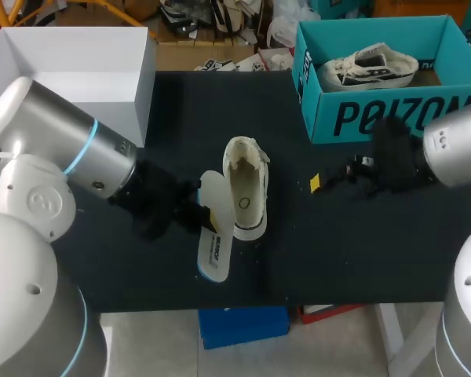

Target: Take the shoe out of the shoebox, open the shoe tongue, remove and reinsert the insole, then place the shoe into the shoebox

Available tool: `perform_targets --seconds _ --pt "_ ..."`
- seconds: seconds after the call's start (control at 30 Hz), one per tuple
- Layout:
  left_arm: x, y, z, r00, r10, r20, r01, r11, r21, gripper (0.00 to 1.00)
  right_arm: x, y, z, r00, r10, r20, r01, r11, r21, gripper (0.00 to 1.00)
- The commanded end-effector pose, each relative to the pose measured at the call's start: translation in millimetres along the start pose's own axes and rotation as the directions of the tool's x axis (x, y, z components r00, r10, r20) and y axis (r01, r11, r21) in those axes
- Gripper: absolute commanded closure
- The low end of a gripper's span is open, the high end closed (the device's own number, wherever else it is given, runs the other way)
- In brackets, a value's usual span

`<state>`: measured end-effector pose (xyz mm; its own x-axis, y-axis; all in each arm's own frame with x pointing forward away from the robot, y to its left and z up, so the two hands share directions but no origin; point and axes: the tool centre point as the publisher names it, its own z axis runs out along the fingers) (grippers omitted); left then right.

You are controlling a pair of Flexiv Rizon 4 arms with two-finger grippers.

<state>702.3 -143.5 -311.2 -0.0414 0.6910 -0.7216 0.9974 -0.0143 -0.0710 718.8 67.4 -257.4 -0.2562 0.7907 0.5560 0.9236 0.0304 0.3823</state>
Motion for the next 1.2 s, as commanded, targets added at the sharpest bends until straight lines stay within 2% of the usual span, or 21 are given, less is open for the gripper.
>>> perform_targets --seconds 0.03,0.43,0.67,0.83,1.2 --pt "-1.0 3 4 1.000 -0.001 -0.008 0.001 1.000 0.000 1.00 1.7 -8.4 7 0.889 -0.215 0.404 0.267 0.961 -0.076 0.00" --pt "-3.3 5 10 1.000 -0.002 -0.016 0.003 1.000 0.011 1.00 1.7 -8.4 7 0.889 -0.215 0.404 0.267 0.961 -0.076 0.00" --pt "-4.3 5 14 1.000 0.002 -0.018 -0.001 1.000 0.021 1.00 -11.6 -26.9 2 0.895 -0.162 0.415 0.212 0.974 -0.079 0.00" --pt "-5.3 5 18 1.000 0.003 -0.022 -0.002 1.000 0.029 1.00 -16.8 -37.4 -6 0.896 -0.129 0.424 0.192 0.975 -0.110 0.00" --pt "-9.4 5 23 0.999 0.009 -0.034 -0.008 0.999 0.039 1.00 -19.3 -41.2 -15 0.886 -0.127 0.446 0.215 0.965 -0.153 0.00"
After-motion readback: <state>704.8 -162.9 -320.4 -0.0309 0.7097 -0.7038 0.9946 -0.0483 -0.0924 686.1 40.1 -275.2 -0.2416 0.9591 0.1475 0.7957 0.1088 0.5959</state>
